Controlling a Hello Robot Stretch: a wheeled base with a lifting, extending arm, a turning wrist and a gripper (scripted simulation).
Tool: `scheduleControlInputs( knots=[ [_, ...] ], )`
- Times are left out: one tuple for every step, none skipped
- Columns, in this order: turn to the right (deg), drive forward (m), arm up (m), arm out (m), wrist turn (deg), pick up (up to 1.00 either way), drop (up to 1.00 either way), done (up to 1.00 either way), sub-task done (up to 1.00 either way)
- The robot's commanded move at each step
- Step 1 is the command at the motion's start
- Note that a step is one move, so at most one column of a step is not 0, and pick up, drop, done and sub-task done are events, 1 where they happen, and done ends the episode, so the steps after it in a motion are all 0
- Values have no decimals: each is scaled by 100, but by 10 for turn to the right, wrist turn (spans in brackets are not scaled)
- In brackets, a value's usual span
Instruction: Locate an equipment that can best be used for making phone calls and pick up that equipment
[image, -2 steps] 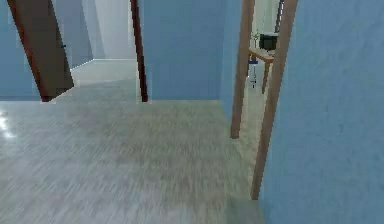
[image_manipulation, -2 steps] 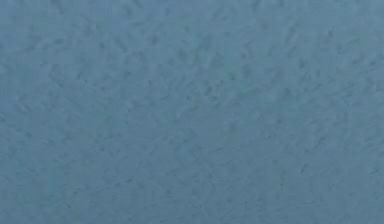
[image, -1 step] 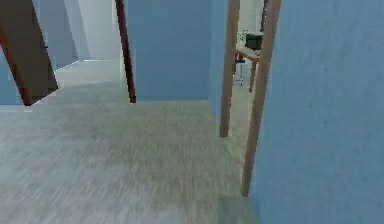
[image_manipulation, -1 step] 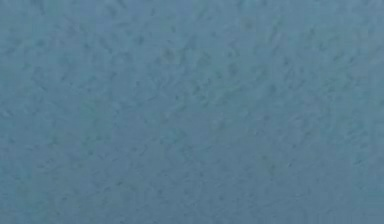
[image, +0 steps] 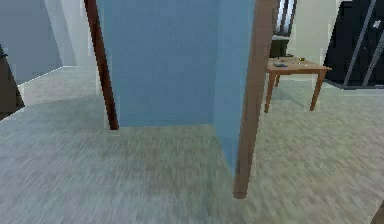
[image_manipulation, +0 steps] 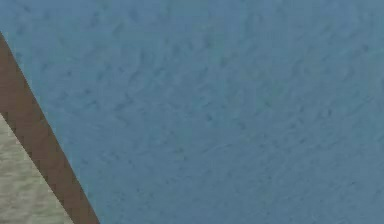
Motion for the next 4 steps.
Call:
scheduleControlInputs(
  knots=[
    [90, 0, 0, 0, 0, 0, 0, 0, 0],
    [0, 15, 0, 0, 0, 0, 0, 0, 0],
    [-90, 0, 0, 0, 0, 0, 0, 0, 0],
    [0, 50, 0, 0, 0, 0, 0, 0, 0]
  ],
)
